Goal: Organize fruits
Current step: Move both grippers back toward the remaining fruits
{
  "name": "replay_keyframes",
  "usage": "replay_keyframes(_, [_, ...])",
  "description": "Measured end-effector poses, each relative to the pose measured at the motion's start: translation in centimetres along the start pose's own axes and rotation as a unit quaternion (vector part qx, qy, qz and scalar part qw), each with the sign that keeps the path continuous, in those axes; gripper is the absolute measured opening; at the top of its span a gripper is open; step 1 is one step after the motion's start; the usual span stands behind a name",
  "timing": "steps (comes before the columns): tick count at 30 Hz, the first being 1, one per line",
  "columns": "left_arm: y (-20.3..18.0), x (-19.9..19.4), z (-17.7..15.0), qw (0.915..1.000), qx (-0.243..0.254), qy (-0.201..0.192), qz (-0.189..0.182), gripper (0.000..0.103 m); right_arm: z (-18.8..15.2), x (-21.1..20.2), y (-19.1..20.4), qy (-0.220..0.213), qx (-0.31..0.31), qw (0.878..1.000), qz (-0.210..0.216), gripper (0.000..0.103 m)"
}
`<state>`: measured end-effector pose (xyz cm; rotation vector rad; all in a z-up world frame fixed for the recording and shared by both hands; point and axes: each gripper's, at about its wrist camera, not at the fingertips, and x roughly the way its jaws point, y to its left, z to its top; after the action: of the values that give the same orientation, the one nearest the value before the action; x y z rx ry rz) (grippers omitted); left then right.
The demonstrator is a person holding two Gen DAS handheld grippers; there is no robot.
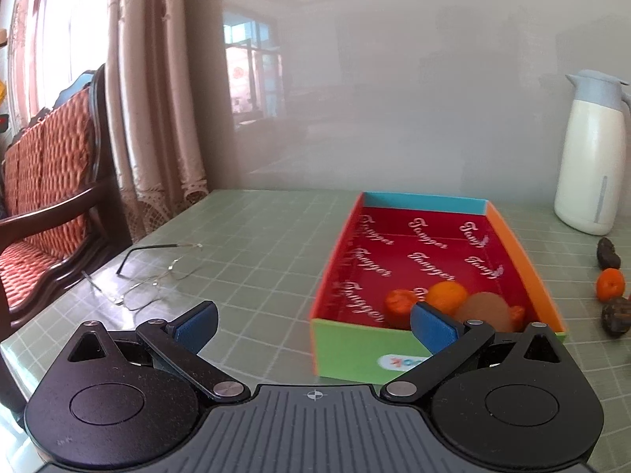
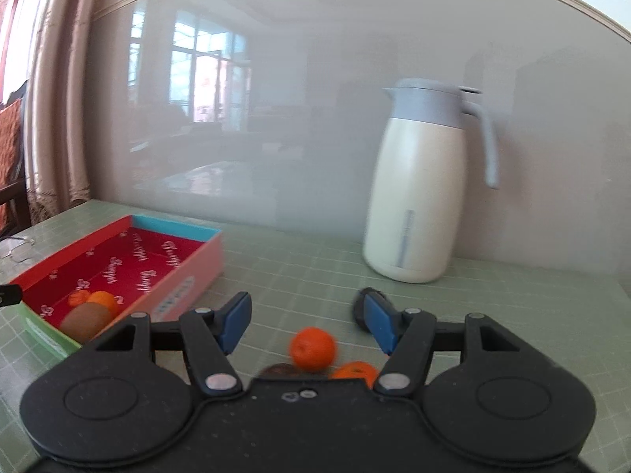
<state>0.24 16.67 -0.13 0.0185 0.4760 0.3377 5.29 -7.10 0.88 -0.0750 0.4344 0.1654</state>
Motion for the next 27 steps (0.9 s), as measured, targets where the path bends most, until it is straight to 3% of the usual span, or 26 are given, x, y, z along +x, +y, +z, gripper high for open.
replay_keyframes(27, [-10.6,-1.7,0.7,0.9951,0.051,-0.013,-0.083,0.103,-2.7,-3.6,-11.9,0.009,0.059,0.994,-0.092,0.064])
